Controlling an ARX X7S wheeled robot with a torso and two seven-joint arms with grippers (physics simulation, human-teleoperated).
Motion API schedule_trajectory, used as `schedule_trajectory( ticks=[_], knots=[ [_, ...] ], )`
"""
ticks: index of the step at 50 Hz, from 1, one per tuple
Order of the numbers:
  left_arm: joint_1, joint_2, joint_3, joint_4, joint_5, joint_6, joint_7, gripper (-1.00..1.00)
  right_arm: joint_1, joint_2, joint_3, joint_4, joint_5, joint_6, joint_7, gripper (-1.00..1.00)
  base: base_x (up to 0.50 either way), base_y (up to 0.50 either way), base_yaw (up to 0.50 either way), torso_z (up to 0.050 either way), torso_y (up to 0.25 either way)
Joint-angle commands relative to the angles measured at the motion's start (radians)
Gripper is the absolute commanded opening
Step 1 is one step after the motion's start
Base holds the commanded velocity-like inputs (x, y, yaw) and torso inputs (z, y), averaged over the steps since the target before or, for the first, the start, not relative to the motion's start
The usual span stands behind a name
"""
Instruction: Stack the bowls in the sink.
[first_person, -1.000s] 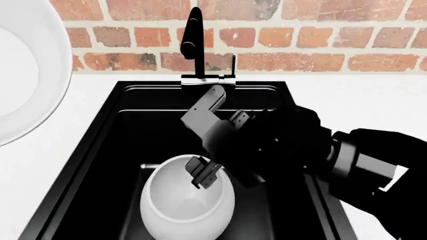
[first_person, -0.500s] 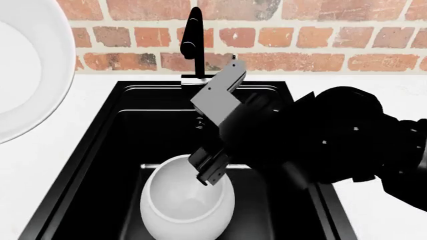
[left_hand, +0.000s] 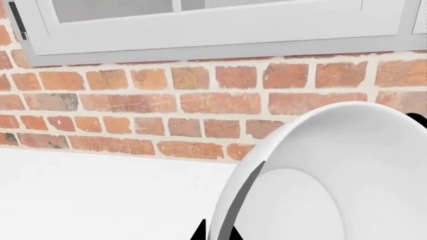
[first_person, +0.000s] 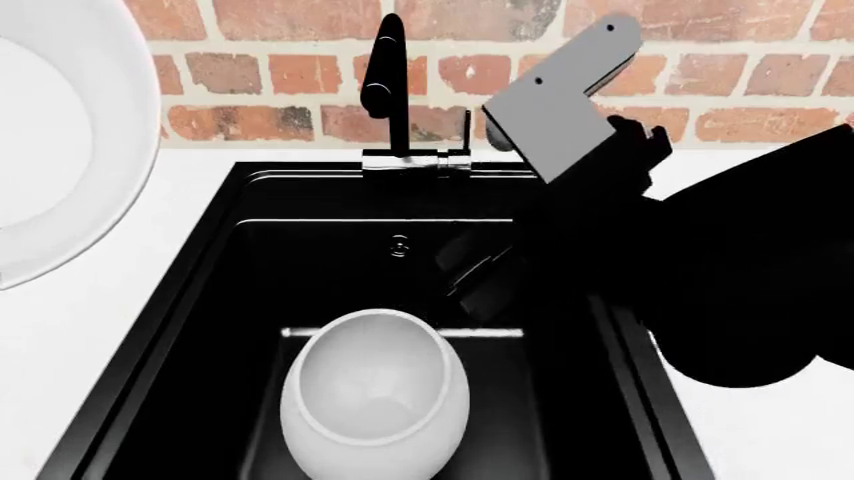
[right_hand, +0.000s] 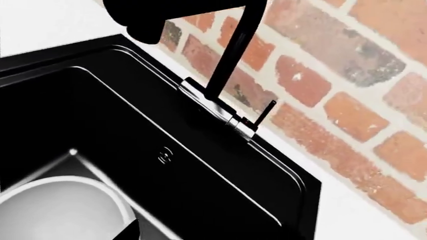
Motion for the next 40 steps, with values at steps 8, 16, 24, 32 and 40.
schedule_trajectory(
  ticks=[8, 16, 24, 32, 40],
  knots=[
    [0.004, 0.012, -0.003, 0.014, 0.010, 0.020, 0.012, -1.00, 0.091, 0.171, 0.081, -0.051, 0.124, -0.019, 0.074, 1.00, 0.00, 0.00, 0.00, 0.000, 0.001],
    [0.047, 0.027, -0.005, 0.043, 0.035, 0.052, 0.048, -1.00, 0.151, 0.247, 0.113, -0.044, 0.177, -0.029, 0.140, 1.00, 0.00, 0.00, 0.00, 0.001, 0.000],
    [0.096, 0.027, -0.004, 0.075, 0.074, 0.081, 0.086, -1.00, 0.193, 0.297, 0.131, -0.038, 0.199, -0.030, 0.194, 1.00, 0.00, 0.00, 0.00, 0.000, 0.000],
    [0.133, 0.024, 0.002, 0.099, 0.109, 0.104, 0.103, -1.00, 0.231, 0.326, 0.138, -0.035, 0.207, -0.013, 0.235, 1.00, 0.00, 0.00, 0.00, 0.000, 0.000],
    [0.193, 0.033, 0.017, 0.117, 0.177, 0.146, 0.132, -1.00, 0.243, 0.350, 0.142, -0.040, 0.214, -0.001, 0.246, 1.00, 0.00, 0.00, 0.00, 0.000, 0.000]
  ],
)
